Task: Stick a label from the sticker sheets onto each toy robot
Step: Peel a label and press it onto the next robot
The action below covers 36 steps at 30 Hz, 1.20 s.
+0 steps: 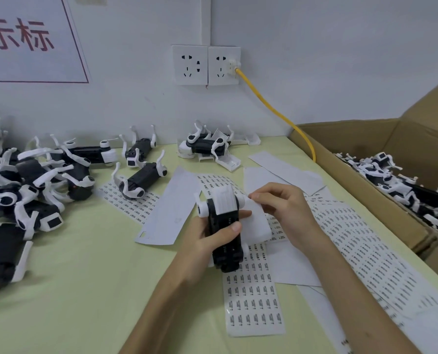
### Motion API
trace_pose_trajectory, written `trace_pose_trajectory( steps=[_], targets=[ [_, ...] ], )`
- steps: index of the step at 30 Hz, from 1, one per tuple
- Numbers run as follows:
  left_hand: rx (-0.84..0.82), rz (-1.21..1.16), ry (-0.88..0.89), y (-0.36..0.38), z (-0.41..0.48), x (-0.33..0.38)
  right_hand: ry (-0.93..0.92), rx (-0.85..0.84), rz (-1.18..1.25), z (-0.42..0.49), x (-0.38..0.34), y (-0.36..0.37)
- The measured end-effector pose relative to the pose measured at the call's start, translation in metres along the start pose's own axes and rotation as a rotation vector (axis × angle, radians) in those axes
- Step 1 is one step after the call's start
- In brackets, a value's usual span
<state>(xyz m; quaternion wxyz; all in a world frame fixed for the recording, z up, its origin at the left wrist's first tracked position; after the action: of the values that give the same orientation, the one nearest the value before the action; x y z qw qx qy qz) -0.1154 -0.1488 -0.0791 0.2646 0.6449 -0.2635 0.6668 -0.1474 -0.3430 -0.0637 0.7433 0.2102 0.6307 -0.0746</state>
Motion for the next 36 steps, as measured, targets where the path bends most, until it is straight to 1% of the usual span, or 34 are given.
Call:
trace_pose_trajectory(
  steps=[4,7,10,13,17,19,21,23,25,27,30,34,36],
  targets=[
    [-0.006,-0.013,0.006,0.0,0.001,-0.001,-0.013,0.013,-0.03,0.0,0.0,-0.002],
    [-0.002,-0.015,0.006,-0.001,0.002,0.0,-0.087,0.129,-0.06,0.002,0.0,-0.006],
    [0.029,-0.028,0.02,-0.003,0.005,0.0,-0.133,0.202,0.017,0.003,-0.003,-0.012],
    [0.081,-0.047,0.039,-0.003,0.008,0.001,-0.121,0.163,0.076,0.002,-0.003,-0.01],
    [0.157,-0.069,0.031,-0.009,0.01,0.0,-0.125,0.092,0.062,0.001,-0.001,-0.002],
    [0.153,-0.161,-0.023,-0.008,0.011,0.001,-0.139,0.078,0.048,0.0,-0.001,-0.001],
    [0.118,-0.386,-0.076,-0.006,0.012,0.002,-0.152,0.076,0.037,0.0,0.0,-0.001],
    [0.102,-0.558,-0.076,-0.006,0.012,0.007,-0.165,0.093,0.036,0.0,0.0,-0.001],
    [0.118,-0.655,-0.065,-0.01,0.011,0.009,-0.174,0.119,0.055,0.001,-0.002,-0.002],
    [0.146,-0.703,-0.074,-0.014,0.011,0.009,-0.185,0.127,0.059,0.001,-0.003,-0.003],
    [0.196,-0.656,-0.106,-0.015,0.011,0.007,-0.21,0.102,0.029,-0.001,-0.004,-0.001],
    [0.288,-0.484,-0.121,-0.019,0.009,0.006,-0.254,0.066,-0.068,-0.002,-0.002,0.004],
    [0.276,-0.456,-0.092,-0.021,0.009,0.008,-0.275,0.015,-0.088,-0.004,-0.003,0.009]
  ],
)
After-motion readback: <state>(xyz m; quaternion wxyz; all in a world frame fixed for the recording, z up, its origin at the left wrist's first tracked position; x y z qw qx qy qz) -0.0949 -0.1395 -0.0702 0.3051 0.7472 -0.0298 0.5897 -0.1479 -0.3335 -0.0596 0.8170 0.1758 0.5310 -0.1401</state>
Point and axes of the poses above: each hand's wrist, its own z-axis towards the middle knuckle, its own y-axis out of the palm, x = y × z, the point moved 3 cm from there along z, towards the middle knuckle, and after that the axes turned 10 degrees about z, right-handed, at the moved point
